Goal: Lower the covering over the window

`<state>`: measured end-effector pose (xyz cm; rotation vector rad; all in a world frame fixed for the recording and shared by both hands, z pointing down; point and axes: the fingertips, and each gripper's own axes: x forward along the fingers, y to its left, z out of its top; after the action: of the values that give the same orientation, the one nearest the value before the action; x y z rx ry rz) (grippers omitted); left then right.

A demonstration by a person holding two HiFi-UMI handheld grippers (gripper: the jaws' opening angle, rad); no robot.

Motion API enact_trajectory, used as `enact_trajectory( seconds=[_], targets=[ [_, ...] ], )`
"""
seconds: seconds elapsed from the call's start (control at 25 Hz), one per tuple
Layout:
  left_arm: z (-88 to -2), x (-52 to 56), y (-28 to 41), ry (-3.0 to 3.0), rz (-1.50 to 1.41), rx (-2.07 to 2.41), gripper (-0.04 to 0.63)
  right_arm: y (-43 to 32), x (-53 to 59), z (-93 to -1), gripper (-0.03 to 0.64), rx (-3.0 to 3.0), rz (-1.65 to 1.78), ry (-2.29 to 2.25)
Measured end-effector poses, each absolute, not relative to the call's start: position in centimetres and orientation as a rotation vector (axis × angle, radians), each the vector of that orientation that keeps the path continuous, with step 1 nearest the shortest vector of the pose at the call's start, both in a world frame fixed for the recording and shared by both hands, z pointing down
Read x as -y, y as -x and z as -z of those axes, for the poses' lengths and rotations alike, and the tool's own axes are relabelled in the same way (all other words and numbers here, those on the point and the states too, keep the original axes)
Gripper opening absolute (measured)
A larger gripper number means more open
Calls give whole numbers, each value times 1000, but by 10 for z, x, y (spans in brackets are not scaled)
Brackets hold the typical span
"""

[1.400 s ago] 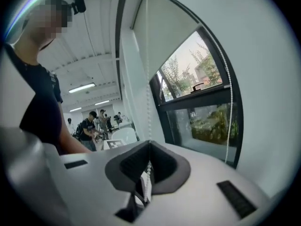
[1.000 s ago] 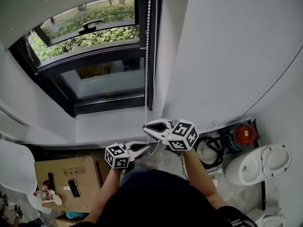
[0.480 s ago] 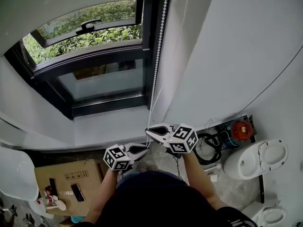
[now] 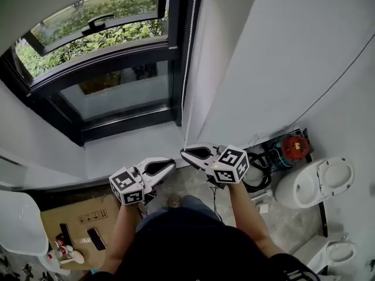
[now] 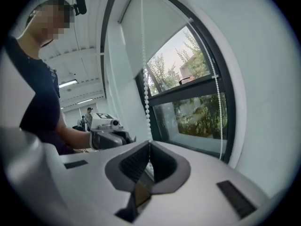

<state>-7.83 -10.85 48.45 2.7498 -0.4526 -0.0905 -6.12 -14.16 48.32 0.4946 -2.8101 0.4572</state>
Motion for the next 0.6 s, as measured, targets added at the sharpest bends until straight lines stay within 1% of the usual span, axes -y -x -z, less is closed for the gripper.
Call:
enact_trajectory(
  seconds=[0.08,0.16,0.24,0.4,0.6],
  targets=[
    [-460,114,78,-2806,94,455,23,61,139,-482,14,2815,-466,-499],
    [-439,122,74,-2837,92,454,74,61,137,-480,14,2824,-470,-502],
    [-423,127,68,-2846,97,442,86,60,135,-479,14,2821,-469,-508],
    [-409,134,57,-2851,116,376,132,56,128,-483,14,2806,-468,-522],
    [-374,150,38,-2859,199,297,141,56,125,-486,14,2794,-450,-539]
  ],
)
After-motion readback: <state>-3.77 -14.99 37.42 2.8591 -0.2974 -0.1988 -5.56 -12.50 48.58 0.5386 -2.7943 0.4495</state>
